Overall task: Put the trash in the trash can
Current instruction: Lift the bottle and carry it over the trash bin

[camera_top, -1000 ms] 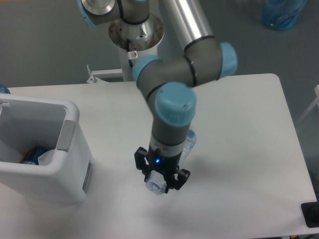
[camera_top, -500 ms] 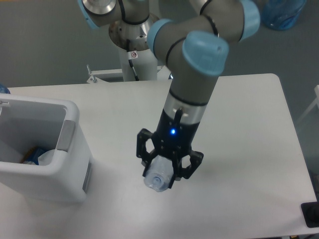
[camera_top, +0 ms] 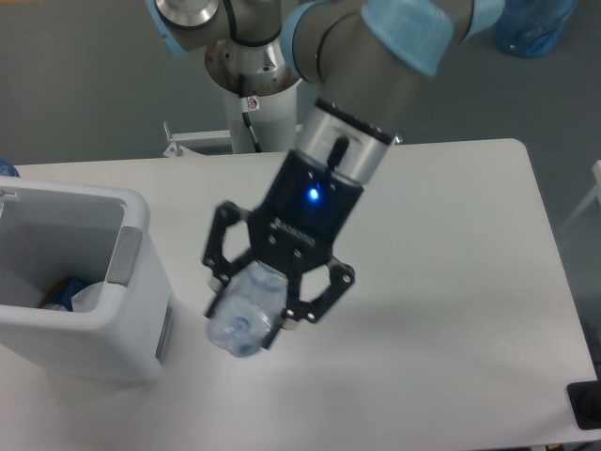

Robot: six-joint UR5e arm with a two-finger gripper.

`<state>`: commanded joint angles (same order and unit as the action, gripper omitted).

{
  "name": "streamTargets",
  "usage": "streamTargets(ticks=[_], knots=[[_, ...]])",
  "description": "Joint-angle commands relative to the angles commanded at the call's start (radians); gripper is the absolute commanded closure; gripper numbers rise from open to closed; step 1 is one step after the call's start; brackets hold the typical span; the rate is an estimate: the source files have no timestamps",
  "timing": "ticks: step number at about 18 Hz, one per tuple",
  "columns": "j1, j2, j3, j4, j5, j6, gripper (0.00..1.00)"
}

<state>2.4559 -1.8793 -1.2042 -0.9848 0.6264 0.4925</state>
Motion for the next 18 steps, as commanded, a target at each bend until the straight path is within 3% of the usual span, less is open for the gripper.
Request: streamTargets(ticks=[4,18], knots=[[-0.011,0.038,-0.006,0.000,-0.079,-0.005,0.44],[-0.166,0.017,-0.014,0.023,-0.100,-0.078,0.43]])
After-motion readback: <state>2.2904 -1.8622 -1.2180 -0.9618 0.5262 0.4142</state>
